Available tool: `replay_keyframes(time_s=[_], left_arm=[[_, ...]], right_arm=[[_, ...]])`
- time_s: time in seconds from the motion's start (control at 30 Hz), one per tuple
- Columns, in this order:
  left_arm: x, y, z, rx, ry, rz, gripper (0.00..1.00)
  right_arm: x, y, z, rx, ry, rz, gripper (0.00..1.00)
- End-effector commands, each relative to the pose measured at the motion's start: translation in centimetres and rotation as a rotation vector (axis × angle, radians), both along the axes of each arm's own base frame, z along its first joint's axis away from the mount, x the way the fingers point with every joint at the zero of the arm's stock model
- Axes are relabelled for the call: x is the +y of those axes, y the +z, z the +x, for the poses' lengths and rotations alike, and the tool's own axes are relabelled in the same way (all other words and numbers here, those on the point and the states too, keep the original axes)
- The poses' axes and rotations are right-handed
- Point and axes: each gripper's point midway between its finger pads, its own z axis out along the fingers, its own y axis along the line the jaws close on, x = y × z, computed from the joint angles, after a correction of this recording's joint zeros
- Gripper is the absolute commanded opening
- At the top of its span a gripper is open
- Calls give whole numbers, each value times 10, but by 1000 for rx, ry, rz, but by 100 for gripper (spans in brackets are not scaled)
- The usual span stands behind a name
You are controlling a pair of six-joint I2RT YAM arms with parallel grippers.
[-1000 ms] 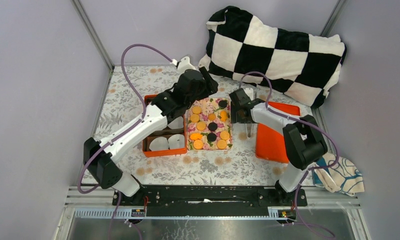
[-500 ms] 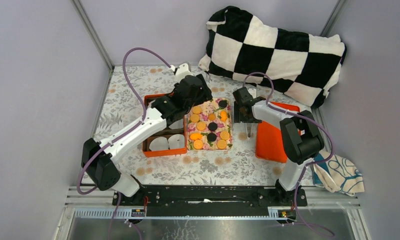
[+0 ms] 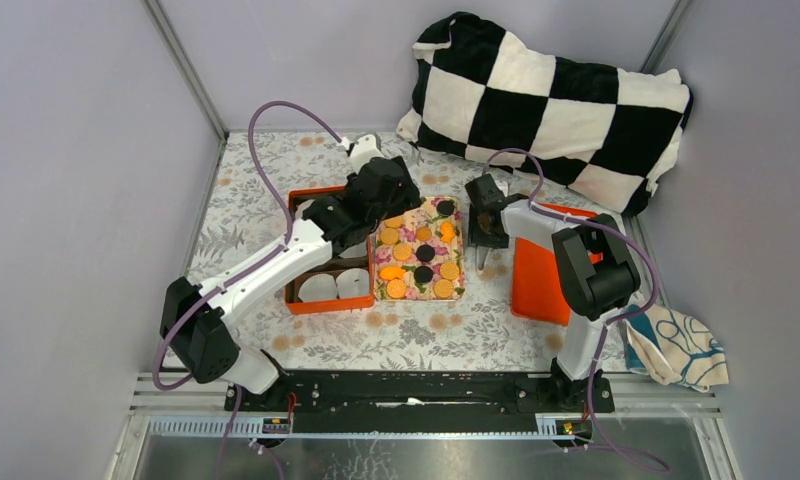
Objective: Pack the cookies
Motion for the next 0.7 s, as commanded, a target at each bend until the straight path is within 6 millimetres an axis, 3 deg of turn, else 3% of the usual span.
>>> replay_keyframes(time_s=[0.0, 0.07, 0.2, 0.37, 0.57, 0.67], left_arm=[[7, 8, -4, -17, 12, -17, 72], [8, 9, -5, -19, 10, -19, 72], [13, 12, -10, -28, 13, -21, 72], [18, 17, -13, -38, 19, -31, 72], [15, 34, -9, -80, -4, -27, 72], [12, 37, -8, -76, -24, -29, 73]], right_arm=[[0, -39, -40, 177, 17, 24, 42], [-1, -44, -46, 201, 16, 26, 26], [-6, -31, -45, 175, 16, 8, 24], [-7, 33, -26, 79, 66, -12, 24], [-7, 115, -17, 1, 138, -38, 30], [-9, 146, -13, -58, 150, -39, 36]])
